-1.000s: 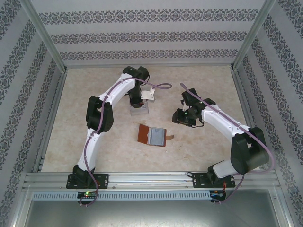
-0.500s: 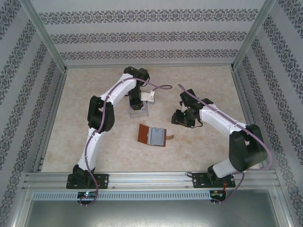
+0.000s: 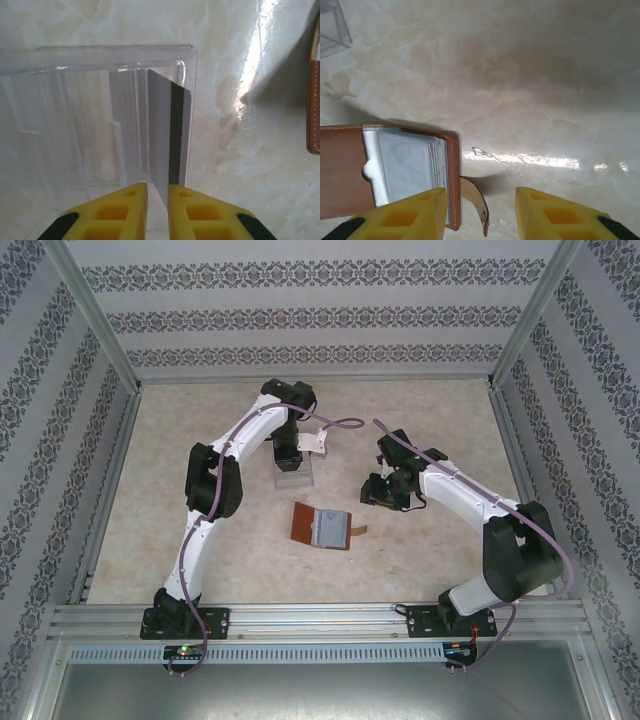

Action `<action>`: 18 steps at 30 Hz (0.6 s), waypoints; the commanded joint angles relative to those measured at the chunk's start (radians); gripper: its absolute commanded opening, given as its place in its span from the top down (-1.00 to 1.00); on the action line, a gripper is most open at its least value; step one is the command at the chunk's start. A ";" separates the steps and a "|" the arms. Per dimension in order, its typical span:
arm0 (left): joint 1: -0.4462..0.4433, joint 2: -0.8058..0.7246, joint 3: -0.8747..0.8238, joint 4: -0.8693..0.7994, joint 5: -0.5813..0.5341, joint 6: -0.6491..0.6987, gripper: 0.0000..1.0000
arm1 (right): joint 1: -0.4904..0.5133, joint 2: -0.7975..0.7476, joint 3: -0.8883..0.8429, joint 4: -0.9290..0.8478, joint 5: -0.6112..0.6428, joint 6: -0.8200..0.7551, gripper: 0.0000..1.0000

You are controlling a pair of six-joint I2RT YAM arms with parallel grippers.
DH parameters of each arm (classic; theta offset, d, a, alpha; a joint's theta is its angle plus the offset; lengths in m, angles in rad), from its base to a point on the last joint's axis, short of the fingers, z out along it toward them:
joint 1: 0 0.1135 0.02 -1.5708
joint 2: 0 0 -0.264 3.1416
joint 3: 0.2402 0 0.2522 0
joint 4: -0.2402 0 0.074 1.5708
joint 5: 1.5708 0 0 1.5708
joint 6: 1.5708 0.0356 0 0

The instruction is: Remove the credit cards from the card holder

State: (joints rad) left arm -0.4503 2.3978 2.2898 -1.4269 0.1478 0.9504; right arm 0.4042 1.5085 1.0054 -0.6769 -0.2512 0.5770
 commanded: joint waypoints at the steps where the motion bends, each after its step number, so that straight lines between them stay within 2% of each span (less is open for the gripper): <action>1: 0.002 -0.007 0.029 0.006 -0.009 0.016 0.65 | 0.014 0.009 0.022 -0.010 0.015 0.018 0.18; 5: 0.004 -0.024 0.029 -0.031 0.061 0.026 0.52 | 0.018 0.000 0.019 -0.010 0.018 0.020 0.18; 10: 0.003 -0.014 0.023 -0.087 0.148 0.039 0.48 | 0.025 0.006 0.016 -0.004 0.016 0.024 0.18; 18: 0.014 0.033 0.029 -0.090 0.161 0.028 0.48 | 0.027 0.007 0.013 -0.004 0.019 0.023 0.18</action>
State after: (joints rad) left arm -0.4492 2.3985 2.2913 -1.4593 0.2794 0.9615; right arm 0.4171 1.5085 1.0054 -0.6769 -0.2504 0.5804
